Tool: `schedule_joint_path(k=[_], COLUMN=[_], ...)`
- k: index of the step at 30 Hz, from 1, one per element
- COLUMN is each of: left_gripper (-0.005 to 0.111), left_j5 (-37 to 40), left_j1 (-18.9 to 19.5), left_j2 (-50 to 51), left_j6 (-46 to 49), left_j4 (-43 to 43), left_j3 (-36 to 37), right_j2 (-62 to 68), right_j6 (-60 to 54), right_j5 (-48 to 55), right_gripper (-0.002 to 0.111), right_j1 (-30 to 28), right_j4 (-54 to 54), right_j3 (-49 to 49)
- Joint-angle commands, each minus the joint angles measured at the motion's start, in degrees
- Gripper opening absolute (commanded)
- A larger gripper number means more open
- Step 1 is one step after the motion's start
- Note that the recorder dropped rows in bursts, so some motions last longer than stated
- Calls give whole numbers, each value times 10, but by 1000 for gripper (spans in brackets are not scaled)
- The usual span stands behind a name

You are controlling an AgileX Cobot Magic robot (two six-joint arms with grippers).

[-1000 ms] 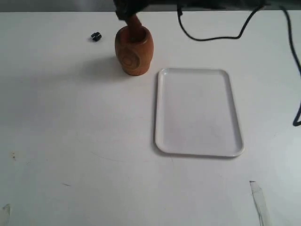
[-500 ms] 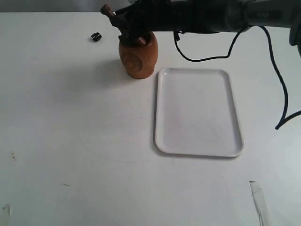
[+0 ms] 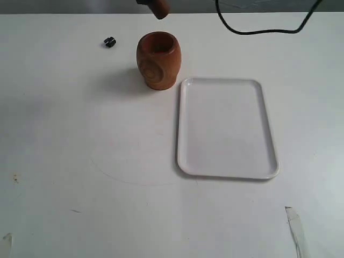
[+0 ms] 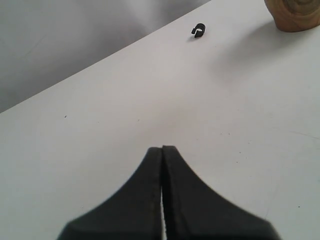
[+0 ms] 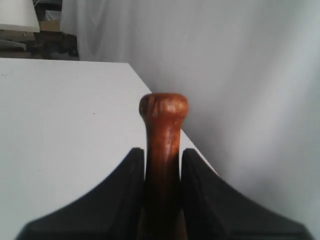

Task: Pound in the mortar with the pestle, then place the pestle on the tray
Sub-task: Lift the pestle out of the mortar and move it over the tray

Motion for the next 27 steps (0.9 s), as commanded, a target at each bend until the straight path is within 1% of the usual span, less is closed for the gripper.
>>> schedule_joint_path(k=[1,6,11,12,13,14,15,16,19,22,27], left_gripper=[0,0,0,0,0,0,0,0,0,0,0], left_j5=[-2,-2,-2,-2,-2,-2,-2,-2,-2,-2,-2], left_j1=[-4,-4,-4,-4,-4,-4,-4,-4,-4,-4,-4], left_j2=[-1,-1,-1,-1,-1,-1,-1,-1,-1,-1,-1], left_j6=[-5,-5,-5,-5,-5,-5,-5,-5,-5,-5,-5], left_j4=[-4,-4,-4,-4,-4,-4,-4,-4,-4,-4,-4], left_j3=[0,0,0,0,0,0,0,0,0,0,0], right_j2=[-70,-170,-291,-341,-359,-396,-407,-422,-420,-375,-277], right_j6=[-6,-6,-6,-6,-3,22,34,68,122,236,304], right_j5=[-51,-84,-111,-143,-165,-221,-242,-292,-319,-320,-322], right_gripper=[0,0,0,0,0,0,0,0,0,0,0], right_j1=[1,0,0,0,0,0,0,0,0,0,0], right_j4=[-45,-64,-37,-21,-15,-11,-11,-11,-9,-9,-9], right_j3=[79,187,268,300,313,346,363,395,429,463,470])
